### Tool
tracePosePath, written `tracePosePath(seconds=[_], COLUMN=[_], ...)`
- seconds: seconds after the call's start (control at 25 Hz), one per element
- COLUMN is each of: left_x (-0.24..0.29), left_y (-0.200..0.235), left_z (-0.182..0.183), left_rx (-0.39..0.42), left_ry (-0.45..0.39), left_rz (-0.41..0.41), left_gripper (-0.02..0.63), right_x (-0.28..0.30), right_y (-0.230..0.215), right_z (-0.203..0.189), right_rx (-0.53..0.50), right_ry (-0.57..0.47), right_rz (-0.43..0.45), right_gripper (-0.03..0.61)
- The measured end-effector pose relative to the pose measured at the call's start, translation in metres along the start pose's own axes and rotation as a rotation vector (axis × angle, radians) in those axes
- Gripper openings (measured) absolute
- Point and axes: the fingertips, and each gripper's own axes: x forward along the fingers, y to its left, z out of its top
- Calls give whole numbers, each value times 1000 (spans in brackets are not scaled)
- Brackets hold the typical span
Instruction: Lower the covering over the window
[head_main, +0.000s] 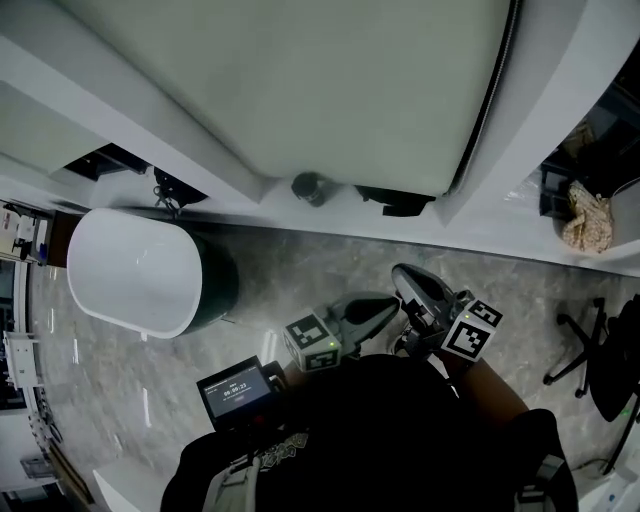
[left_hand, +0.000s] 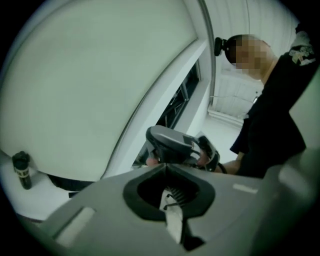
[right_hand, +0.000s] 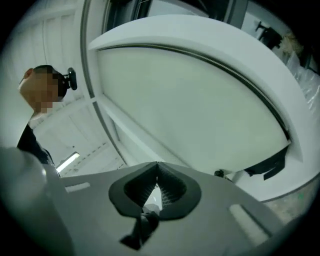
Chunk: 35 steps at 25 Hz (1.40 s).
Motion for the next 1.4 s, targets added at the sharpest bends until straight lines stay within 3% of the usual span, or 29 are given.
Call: tracePosePath(seconds=[0.12, 0.36, 0.52, 0.72, 1.0, 1.16, 1.4], left_x=[-36, -128, -170, -185, -184, -166, -151], left_y=[-7, -24, -40, -74, -124, -155, -180], left_z=[-3, -23, -45, -59, -67, -88, -123], left_rx=[17, 17, -30, 15, 67, 63, -14], left_ry=[15, 60, 76, 124, 89, 103, 61], left_rz=[-44, -99, -144, -231, -306, -280, -69], left_gripper=[2, 2, 2, 2, 0, 2, 2], right_x=[20, 52, 53, 37, 4, -43, -134], right_y=[29, 81, 101, 120, 153, 162, 162], right_z=[-29, -109, -151, -173, -183, -185, -198], right_rx=[-26, -96, -55, -60, -127, -191, -231], right_ry=[15, 18, -3, -46, -48, -42, -56], right_rz=[18, -55, -119, -167, -131, -171, -253], right_gripper=[8, 8, 8, 8, 8, 8, 8])
